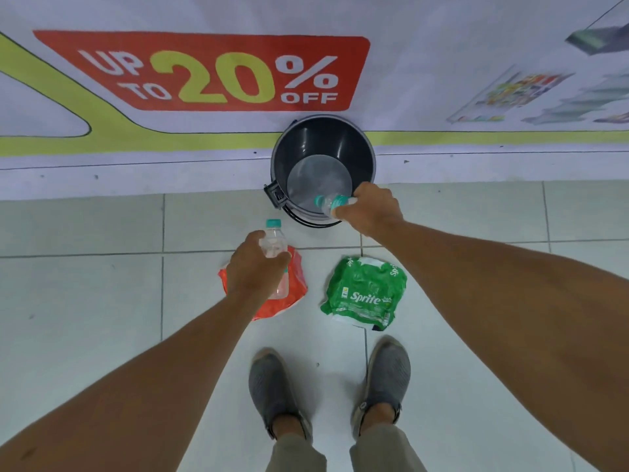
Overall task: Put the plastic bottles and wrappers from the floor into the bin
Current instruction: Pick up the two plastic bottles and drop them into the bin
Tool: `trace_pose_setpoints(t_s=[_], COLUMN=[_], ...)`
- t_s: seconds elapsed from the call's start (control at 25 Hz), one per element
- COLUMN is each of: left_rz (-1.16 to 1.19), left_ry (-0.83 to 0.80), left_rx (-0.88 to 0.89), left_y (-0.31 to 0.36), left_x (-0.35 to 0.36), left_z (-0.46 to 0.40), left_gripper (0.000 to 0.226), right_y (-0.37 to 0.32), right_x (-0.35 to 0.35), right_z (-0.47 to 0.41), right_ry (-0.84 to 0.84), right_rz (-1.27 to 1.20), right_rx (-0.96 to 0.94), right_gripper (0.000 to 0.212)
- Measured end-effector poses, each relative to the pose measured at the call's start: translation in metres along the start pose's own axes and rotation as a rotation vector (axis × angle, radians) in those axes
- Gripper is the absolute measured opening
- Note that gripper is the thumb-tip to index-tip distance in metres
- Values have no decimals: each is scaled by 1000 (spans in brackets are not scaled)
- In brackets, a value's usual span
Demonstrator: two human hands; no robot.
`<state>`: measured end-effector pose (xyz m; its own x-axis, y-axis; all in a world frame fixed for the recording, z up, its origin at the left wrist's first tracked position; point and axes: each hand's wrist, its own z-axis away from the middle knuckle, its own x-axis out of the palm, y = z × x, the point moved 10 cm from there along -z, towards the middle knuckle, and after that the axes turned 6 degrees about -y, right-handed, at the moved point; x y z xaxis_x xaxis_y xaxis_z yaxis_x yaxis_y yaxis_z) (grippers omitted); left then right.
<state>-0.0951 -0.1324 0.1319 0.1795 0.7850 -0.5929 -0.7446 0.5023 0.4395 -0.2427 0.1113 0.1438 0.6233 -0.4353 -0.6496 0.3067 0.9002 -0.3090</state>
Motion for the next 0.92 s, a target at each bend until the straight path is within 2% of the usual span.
trace_pose_setpoints(t_s=[0.36, 0.48, 0.6, 0.8, 0.92], left_rz=[-50, -50, -44, 38, 93], left_ry=[-92, -89, -78, -131, -192], left_rx=[-53, -19, -10, -67, -42], left_y=[-35, -25, -13, 25, 62], left_x=[10, 8, 5, 12, 27], left_z=[-6, -8, -13, -42, -62], left_gripper=[61, 62, 64, 64, 63], right_y=[-4, 0, 13, 61, 87], right_x=[8, 5, 3, 17, 24], right_z=[-10, -3, 8, 20, 25], right_ry=[71, 113, 166, 79, 31], right_rz=[-193, -269, -269, -207, -201], right_rx=[-37, -65, -73, 20, 60], right_gripper=[63, 73, 70, 73, 72])
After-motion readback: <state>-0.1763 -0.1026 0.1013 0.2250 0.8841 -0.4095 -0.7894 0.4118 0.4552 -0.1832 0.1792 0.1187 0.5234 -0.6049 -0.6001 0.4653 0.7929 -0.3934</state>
